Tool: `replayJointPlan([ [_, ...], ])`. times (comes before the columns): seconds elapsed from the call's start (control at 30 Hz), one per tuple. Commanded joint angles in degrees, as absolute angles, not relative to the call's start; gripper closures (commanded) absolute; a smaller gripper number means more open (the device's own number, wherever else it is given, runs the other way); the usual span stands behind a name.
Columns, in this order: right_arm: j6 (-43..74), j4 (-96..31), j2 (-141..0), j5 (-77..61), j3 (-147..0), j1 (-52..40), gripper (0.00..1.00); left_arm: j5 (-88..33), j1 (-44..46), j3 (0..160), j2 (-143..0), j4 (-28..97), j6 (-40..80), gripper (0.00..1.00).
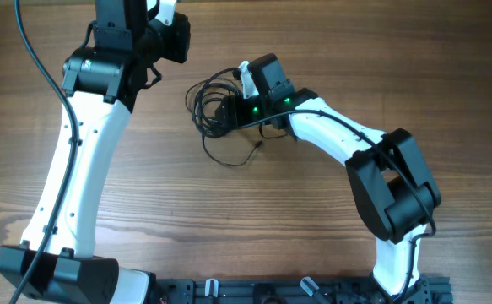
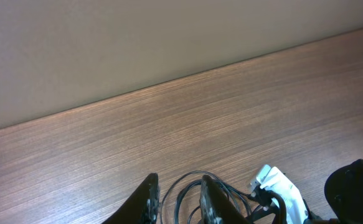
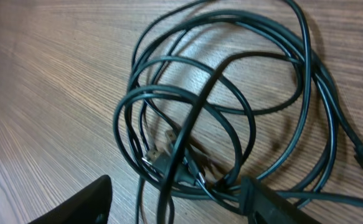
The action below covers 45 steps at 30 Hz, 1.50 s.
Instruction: Untangle cables
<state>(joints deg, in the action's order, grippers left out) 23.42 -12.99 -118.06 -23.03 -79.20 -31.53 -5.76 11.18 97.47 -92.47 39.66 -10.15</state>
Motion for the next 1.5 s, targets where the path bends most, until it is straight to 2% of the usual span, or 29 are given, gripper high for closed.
replayJointPlan([
  [0.0,24.16,-12.23,-119.07,-22.41,-79.0,-31.73,0.38,-5.23,11.07,98.32,-92.16,39.55,-10.07,0.77],
  [0.1,24.18,-11.86,-119.07,-22.39,-79.0,-31.73,0.57,-5.23,11.07,98.32,-92.16,39.72,-10.07,0.76],
  [0.13,24.21,-11.75,-119.07,-22.39,-79.0,-31.73,0.6,-5.23,11.07,98.32,-92.16,39.75,-10.04,0.76],
  [0.17,24.25,-11.6,-119.09,-22.41,-79.0,-31.73,0.67,-5.23,11.07,98.32,-92.16,39.79,-10.04,0.76],
  [0.23,25.28,-11.33,-119.28,-22.37,-79.0,-31.73,0.89,-5.23,11.07,98.32,-92.14,39.92,-10.04,0.76],
  [0.27,26.17,-11.14,-119.52,-22.24,-79.0,-31.73,0.96,-5.23,11.07,98.32,-92.14,39.94,-10.04,0.76],
  [0.57,27.68,-5.54,-119.37,-24.97,-79.99,-30.61,0.96,-5.23,10.96,98.32,-92.14,40.18,-10.04,0.73],
  [0.7,26.92,-7.38,-115.66,-25.32,-82.5,-27.33,0.96,-5.26,10.96,98.32,-92.16,40.6,-10.02,0.67],
  [0.97,23.99,-13.52,-103.53,-22.04,-84.55,-18.94,0.96,-5.89,10.96,98.26,-92.6,41.04,-10.0,0.65],
  [1.2,18.13,-21.21,-92.66,-22.44,-84.55,-15.29,0.96,-15.99,10.96,98.26,-95.04,41.74,-10.02,0.6],
  [1.47,18.04,-21.93,-84.53,-21.65,-86.06,-15.14,0.96,-26.04,11.14,98.26,-99.31,42.74,-10.07,0.59],
])
